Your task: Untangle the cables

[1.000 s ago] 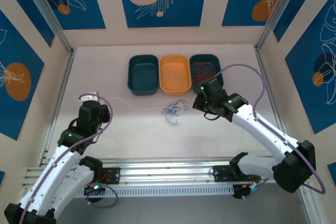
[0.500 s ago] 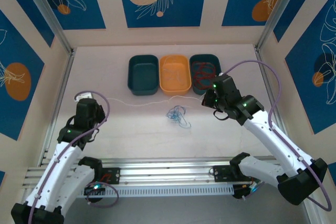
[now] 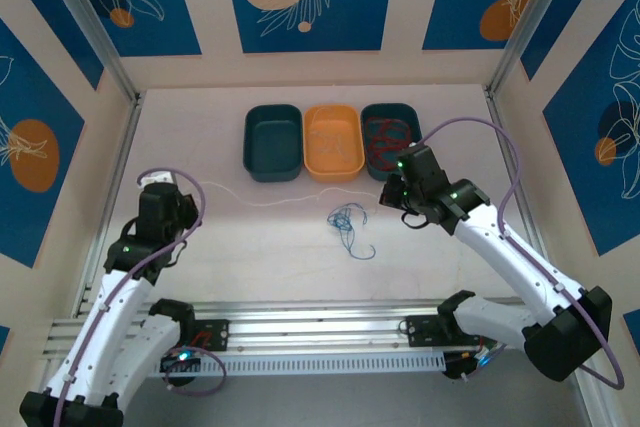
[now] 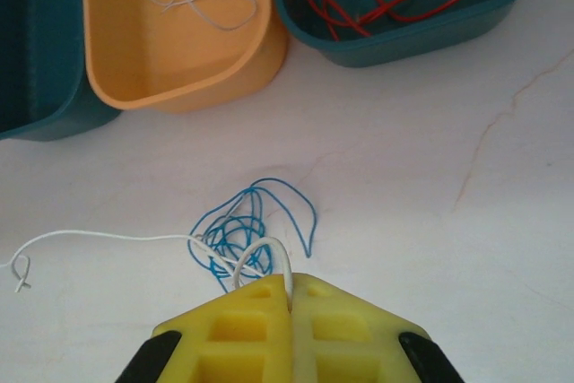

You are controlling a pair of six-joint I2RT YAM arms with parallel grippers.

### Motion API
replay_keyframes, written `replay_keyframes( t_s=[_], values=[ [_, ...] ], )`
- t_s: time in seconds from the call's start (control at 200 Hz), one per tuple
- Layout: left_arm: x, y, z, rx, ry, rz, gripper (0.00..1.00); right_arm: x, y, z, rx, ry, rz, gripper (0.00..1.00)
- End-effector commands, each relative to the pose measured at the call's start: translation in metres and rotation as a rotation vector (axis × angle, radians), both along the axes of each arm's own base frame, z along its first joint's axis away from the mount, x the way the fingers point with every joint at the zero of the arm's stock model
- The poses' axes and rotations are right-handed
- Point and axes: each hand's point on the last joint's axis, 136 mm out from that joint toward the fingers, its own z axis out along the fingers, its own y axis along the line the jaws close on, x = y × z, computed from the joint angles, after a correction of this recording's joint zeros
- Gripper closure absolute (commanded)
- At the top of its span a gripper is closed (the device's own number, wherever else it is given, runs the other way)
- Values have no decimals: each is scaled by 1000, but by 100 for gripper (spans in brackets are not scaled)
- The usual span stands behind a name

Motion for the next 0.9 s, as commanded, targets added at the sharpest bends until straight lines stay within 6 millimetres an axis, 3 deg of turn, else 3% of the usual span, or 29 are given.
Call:
replay_keyframes(
  t_s=[0.0,0.2,0.295,0.585,0.895],
  values=[
    [-4,20,9,53,6,73,100,1,-22,27,-39,-75,-48,100],
    [-7,39,9,28,16,153,100,4,-47,52,-40,-133,-102,100],
    [-7,44,11,5,8,172,100,5,-50,61,-20,-156,-97,100],
    [-2,42,16,-45,-23,157,100,15,-29,84,58,-216,1,100],
    [6,17,30,-120,-93,29,100,8,5,142,134,-331,164,100]
  ],
)
